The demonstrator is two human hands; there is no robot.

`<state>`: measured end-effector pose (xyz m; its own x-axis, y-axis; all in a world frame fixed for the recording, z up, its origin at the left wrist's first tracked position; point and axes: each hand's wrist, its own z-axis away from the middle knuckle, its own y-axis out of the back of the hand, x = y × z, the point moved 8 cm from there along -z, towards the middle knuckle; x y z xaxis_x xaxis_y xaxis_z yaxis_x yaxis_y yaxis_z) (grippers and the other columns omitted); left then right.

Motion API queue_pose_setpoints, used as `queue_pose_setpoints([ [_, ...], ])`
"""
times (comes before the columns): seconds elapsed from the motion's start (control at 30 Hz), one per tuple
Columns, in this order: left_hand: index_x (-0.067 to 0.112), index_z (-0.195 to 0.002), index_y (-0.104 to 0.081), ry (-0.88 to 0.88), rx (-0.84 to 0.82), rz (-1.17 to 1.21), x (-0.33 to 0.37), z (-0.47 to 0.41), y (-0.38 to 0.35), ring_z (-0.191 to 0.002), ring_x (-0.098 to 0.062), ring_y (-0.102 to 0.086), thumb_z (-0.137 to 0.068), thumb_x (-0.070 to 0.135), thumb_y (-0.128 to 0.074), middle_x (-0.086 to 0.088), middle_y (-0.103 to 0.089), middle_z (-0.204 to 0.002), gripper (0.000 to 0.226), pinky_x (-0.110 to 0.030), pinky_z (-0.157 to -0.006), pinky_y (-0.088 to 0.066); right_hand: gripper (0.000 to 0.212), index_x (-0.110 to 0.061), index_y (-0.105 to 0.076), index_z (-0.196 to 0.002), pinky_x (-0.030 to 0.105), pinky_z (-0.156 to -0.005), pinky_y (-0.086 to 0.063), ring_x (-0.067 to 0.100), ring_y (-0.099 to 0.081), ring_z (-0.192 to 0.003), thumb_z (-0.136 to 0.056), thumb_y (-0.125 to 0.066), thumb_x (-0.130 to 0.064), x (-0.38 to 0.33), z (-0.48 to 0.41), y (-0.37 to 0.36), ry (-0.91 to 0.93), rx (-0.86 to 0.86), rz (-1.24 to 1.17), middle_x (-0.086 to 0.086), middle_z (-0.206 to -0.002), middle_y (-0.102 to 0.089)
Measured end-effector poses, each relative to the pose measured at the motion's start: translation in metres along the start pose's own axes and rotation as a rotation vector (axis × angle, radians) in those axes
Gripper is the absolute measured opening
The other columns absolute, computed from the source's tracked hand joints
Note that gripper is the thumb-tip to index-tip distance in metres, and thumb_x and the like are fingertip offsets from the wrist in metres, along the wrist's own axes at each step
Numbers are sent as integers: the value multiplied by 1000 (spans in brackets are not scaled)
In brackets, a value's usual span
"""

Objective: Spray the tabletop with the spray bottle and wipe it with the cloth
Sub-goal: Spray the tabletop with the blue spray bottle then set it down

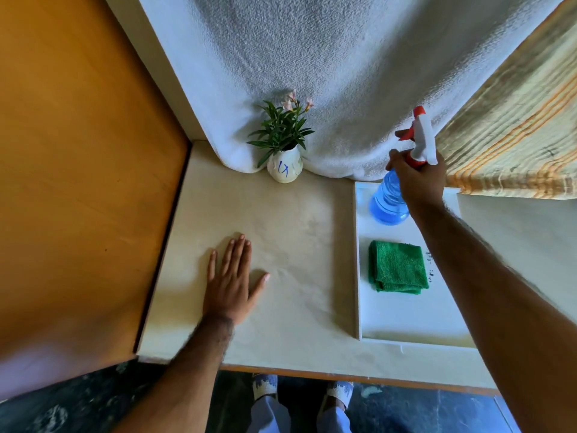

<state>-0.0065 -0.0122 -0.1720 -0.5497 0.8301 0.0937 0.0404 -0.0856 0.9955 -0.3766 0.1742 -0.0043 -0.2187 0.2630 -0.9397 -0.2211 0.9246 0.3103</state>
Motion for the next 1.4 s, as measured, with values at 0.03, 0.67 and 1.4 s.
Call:
queue_pose_setpoints([
  [0.03,11,-166,-21,1,5,-2,0,0,0,-161,-26,-24,-101,71,-20,-8,-23,-175,88,-61,-128,-26,16,-7,-75,-100,9,-64,-50,-3,-67,-63,-85,-72,-12,-5,1,-4,-10,-21,14,-13,-65,-73],
  [0.67,12,-164,-30,3,118,16,0,2,10,-159,-25,-30,-101,64,-42,-8,-30,-173,83,-59,-127,-30,30,-20,-71,-86,35,-79,-61,22,-74,-78,-79,-72,-50,7,94,-158,-273,-571,550,3,-73,-77],
  [1.4,13,-165,-27,2,71,25,-3,2,6,-161,-25,-26,-102,65,-33,-7,-27,-174,82,-57,-130,-24,11,-25,-66,-69,20,-57,-49,5,-70,-60,-76,-69,-33,-1,89,-130,-299,-366,399,-8,-50,-69],
])
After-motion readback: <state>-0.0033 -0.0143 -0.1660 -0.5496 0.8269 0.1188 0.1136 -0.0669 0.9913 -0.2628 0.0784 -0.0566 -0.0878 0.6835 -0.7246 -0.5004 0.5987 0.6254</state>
